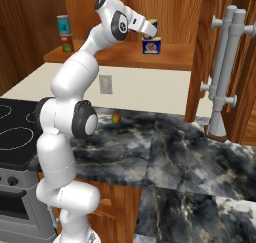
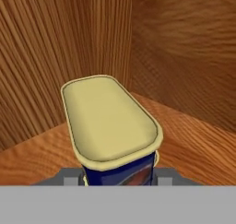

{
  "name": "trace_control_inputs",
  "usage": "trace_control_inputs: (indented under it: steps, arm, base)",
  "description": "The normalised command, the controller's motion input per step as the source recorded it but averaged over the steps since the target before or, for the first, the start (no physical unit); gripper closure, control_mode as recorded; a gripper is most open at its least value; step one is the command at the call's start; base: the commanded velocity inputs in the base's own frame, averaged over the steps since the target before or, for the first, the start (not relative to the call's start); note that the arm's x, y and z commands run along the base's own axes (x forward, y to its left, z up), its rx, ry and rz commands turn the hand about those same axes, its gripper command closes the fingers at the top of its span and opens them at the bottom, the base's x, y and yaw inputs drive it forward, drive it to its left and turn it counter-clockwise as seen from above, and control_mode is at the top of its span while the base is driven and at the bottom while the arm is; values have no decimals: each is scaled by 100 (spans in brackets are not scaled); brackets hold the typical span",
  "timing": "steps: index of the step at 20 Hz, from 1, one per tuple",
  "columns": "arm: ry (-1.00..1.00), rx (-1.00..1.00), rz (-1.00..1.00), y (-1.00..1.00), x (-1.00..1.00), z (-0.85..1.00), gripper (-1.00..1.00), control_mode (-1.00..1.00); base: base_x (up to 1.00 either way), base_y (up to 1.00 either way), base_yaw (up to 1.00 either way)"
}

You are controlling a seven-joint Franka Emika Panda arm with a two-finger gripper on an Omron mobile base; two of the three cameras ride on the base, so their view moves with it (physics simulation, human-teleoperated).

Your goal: Stack two cans on top of the other two cans in the cabinet.

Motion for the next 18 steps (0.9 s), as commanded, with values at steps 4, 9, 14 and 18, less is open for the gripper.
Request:
trace_control_inputs:
  steps: [4,9,14,18]
  arm:
    - [0,0,0,-2,0,-4,-100,-100]
    - [0,0,0,-2,0,3,-100,-100]
    - [0,0,0,0,0,4,-100,-100]
    - [0,0,0,0,-12,2,-100,-100]
  base:
    - [0,0,0]
    - [0,0,0]
    - [0,0,0]
    - [0,0,0]
